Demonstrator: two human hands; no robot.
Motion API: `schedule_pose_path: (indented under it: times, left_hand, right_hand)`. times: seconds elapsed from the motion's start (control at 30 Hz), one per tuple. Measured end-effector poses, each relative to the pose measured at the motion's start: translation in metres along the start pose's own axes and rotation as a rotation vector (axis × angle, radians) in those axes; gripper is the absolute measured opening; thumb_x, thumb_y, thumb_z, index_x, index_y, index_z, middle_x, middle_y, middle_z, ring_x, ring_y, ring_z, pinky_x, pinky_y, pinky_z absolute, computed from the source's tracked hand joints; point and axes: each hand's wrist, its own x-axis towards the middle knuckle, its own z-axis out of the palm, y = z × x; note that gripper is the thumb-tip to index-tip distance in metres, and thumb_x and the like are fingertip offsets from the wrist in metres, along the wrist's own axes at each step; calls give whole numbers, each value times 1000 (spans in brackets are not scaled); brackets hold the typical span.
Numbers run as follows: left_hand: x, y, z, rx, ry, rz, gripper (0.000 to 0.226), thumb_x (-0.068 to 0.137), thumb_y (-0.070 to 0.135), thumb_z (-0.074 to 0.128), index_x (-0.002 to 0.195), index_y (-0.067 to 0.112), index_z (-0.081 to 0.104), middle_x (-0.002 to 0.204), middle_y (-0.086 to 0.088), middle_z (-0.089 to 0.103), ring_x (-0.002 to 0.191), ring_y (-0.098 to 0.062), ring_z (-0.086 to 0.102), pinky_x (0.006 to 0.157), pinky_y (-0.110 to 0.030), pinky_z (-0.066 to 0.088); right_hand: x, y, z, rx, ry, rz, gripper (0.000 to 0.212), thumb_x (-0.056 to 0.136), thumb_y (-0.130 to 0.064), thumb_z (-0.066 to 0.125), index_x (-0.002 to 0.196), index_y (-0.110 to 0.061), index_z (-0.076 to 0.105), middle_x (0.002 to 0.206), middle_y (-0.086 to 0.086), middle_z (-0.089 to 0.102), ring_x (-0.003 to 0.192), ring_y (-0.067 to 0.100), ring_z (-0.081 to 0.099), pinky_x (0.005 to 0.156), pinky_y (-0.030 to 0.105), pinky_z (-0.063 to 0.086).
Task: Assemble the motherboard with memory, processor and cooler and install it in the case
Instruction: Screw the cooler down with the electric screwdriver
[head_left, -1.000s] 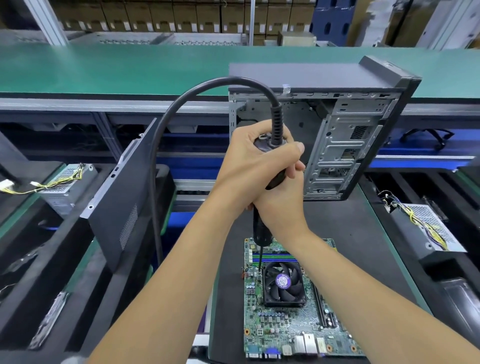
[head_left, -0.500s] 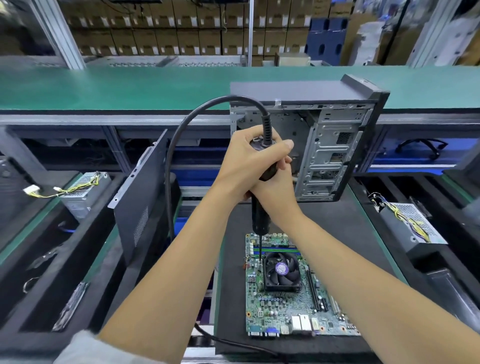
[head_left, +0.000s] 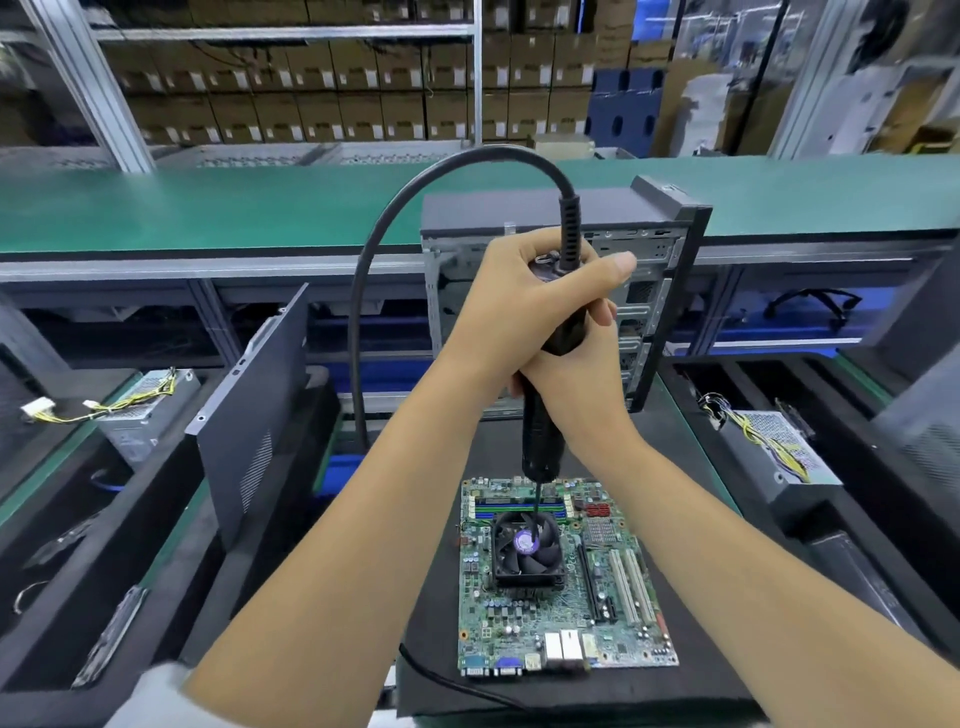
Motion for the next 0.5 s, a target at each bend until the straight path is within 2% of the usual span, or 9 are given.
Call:
schedule_pose_path:
  times: [0.13,0.3,0.37,0.5]
  left_hand:
    - [2,-3,27,-26,-37,-19,21,83,21,72,67,13,60,55,-6,63,70,-24,70,86,-45,56]
    - [3,-12,47,-36,-77,-49,22,83,22,72,68,12,60,55,-7,62,70,-25,70,86,-43,56]
    - [3,-17,51,-35,-84,-63,22,83,22,72,68,12,60,55,-8,62,74,-29,70,87,-43,56]
    - [3,-24,56,-16,-88,-68,23,83,23,72,65,14,61,54,-7,62,74,-30,70,87,-46,55]
  right_hand:
    - [-4,1,-28,-24,30,-7,25,67,0,64,82,-17,53,55,-10,61,45,9,59,43,19,45]
    - [-10,10,-49,-8,55,20,22,63,-10,64,83,-13,53,59,-8,59,48,8,57,47,21,44]
    - [-12,14,-53,-9,58,32,20,65,-7,62,82,-13,53,60,-3,58,46,13,55,45,24,44]
    - [-15,20,-56,-27,77,35,23,66,0,59,77,-20,54,57,-8,57,46,13,54,43,23,43]
